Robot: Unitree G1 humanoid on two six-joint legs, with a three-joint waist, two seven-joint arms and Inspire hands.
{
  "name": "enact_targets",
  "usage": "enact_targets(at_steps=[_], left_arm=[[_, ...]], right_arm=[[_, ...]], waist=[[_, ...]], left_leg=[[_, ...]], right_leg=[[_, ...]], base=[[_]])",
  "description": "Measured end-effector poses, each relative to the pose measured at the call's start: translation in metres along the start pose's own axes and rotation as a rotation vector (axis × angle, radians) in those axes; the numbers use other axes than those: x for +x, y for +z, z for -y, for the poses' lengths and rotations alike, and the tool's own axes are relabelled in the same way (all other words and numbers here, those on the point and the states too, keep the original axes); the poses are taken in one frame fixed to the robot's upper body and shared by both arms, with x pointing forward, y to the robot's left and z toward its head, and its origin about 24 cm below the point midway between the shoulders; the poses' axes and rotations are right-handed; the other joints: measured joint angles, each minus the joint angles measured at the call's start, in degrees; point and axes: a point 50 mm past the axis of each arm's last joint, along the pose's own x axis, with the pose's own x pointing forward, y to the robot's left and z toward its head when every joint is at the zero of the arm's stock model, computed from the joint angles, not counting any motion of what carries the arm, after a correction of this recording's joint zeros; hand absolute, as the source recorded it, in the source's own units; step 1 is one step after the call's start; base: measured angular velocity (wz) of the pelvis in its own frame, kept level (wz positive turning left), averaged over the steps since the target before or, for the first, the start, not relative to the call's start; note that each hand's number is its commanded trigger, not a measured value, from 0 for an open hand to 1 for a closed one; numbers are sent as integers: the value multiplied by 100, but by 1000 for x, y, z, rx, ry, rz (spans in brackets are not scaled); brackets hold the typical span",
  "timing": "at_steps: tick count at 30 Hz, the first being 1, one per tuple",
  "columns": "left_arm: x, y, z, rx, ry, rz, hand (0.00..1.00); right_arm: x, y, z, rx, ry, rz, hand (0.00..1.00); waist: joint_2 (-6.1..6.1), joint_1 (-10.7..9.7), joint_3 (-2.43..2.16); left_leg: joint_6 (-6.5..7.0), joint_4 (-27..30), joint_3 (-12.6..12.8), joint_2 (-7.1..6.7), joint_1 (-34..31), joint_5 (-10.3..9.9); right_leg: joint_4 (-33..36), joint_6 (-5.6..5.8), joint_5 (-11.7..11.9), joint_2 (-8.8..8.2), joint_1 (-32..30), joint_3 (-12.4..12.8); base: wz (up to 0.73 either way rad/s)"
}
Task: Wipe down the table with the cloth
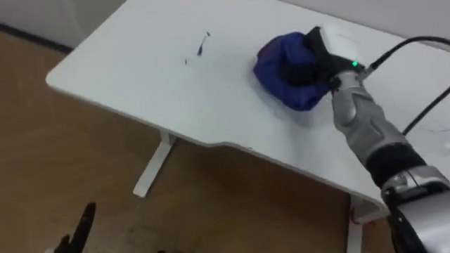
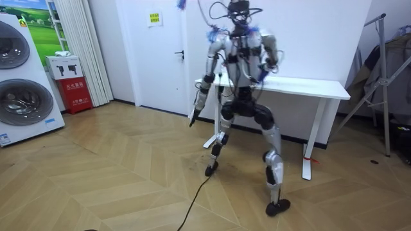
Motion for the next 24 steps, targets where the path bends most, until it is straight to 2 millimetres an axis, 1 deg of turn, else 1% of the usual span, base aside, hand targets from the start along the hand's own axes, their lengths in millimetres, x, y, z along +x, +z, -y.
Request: enact_targets(at_steps=[1,2,3,4,5,6,7,8,9,10,11,12,13,14,15,16,17,18,19,20,21,22,23,24], left_arm=[[-3,-15,-5,-26,16,-41,0],[-6,-25,-5,-33,16,-68,0],[-12,-43,-5,-37,2,-116,0],[-19,-61,-3,-50,-9,-165,0],[-22,-69,-3,-49,-14,-187,0],[-26,-80,-5,-54,-16,-226,0],[-28,-85,-6,-70,-7,-244,0],[-29,-86,-6,-75,-6,-246,0],[-28,-84,-2,-79,-13,-242,0],[-28,-82,3,-87,-24,-238,0],[-28,-82,6,-91,-31,-237,0],[-27,-79,11,-95,-43,-230,0],[-27,-77,14,-100,-48,-228,0],[-27,-77,15,-102,-50,-228,0],[-28,-77,18,-109,-55,-227,0],[-28,-75,22,-122,-62,-227,0],[-28,-74,24,-125,-66,-225,0],[-28,-71,24,-116,-68,-215,0],[-27,-68,24,-111,-61,-209,0],[-28,-68,24,-111,-56,-212,0],[-29,-70,23,-108,-46,-214,0],[-32,-75,22,-107,-43,-225,0],[-33,-78,21,-106,-42,-232,0],[-35,-82,18,-110,-32,-247,0]], right_arm=[[-10,-27,-4,-29,35,-61,100],[-15,-40,-5,-48,52,-86,100],[-25,-68,-3,-91,80,-146,100],[-34,-92,4,-112,80,-219,100],[-38,-101,7,-118,75,-253,100],[-44,-116,12,-127,65,-310,100],[-49,-125,14,-131,60,-342,100],[-50,-127,13,-128,61,-349,100],[-50,-127,14,-122,66,-352,100],[-46,-120,18,-134,59,-323,100],[-43,-115,20,-151,54,-297,100],[-37,-100,24,-181,42,-236,100],[-28,-79,26,-183,23,-165,100],[-23,-68,28,-182,11,-131,100],[-16,-49,31,-178,-17,-74,100],[-12,-36,35,-172,-43,-31,100],[-10,-32,36,-173,-52,-16,100],[-8,-27,39,-168,-71,6,100],[-8,-26,40,-163,-88,11,100],[-8,-27,40,-162,-92,9,100],[-9,-30,40,-159,-97,0,100],[-12,-38,39,-144,-97,-22,100],[-14,-44,38,-131,-101,-42,100],[-20,-58,36,-109,-107,-91,100]], waist=[[17,-17,5],[47,-80,15],[87,-210,28],[114,-387,37],[125,-491,36],[110,-685,54],[42,-842,102],[29,-903,104],[45,-971,103],[59,-970,98],[91,-954,95],[129,-889,78],[163,-812,88],[194,-769,92],[238,-724,83],[293,-720,58],[311,-714,32],[307,-694,15],[295,-675,12],[294,-677,10],[287,-719,6],[270,-779,-8],[271,-806,-8],[269,-908,-9]], left_leg=[[173,-81,-5,212,95,90],[315,-171,2,310,139,170],[566,-432,72,460,242,385],[566,-559,204,511,290,595],[503,-556,254,487,291,655],[496,-490,440,384,285,658],[503,-363,601,219,286,636],[497,-302,679,137,293,607],[539,-114,840,-40,326,413],[624,36,886,-295,356,161],[644,55,892,-426,390,43],[692,71,898,-647,514,-155],[770,62,890,-891,650,-328],[809,41,883,-994,726,-398],[846,-36,849,-1090,878,-423],[852,-171,848,-1146,969,-419],[852,-278,844,-1184,1015,-418],[848,-438,807,-1260,1058,-415],[843,-524,704,-1334,1059,-409],[842,-558,626,-1369,1060,-408],[846,-615,465,-1427,1058,-406],[846,-661,341,-1488,1066,-406],[847,-686,277,-1500,1079,-405],[857,-798,28,-1530,1133,-399]], right_leg=[[481,91,-490,108,-35,-26],[689,5,-675,163,-64,-81],[912,-165,-965,276,-115,-117],[995,-185,-1087,379,-160,-124],[990,-260,-1127,418,-162,-154],[924,-308,-1142,459,-148,-233],[836,-400,-1122,470,-138,-258],[772,-506,-1105,489,-126,-266],[608,-766,-1041,573,-100,-195],[523,-857,-993,602,-108,-30],[495,-885,-973,621,-112,67],[442,-868,-940,647,-107,278],[420,-869,-938,650,-108,530],[404,-873,-938,666,-105,680],[302,-913,-929,710,-114,931],[175,-1196,-906,766,-88,1094],[106,-1241,-884,768,-73,1119],[8,-1202,-786,768,-65,1188],[-13,-1024,-674,773,-67,1162],[-11,-946,-644,797,-73,1156],[-62,-768,-605,883,-75,1116],[-74,-586,-528,860,-19,969],[-95,-461,-456,842,13,905],[-48,-404,-405,823,82,697]], base=[[55],[24],[17],[16],[15],[13],[6],[-18],[-45],[-56],[-68],[-76],[-77],[-67],[-37],[-21],[0],[13],[20],[35],[40],[39],[44],[40]])
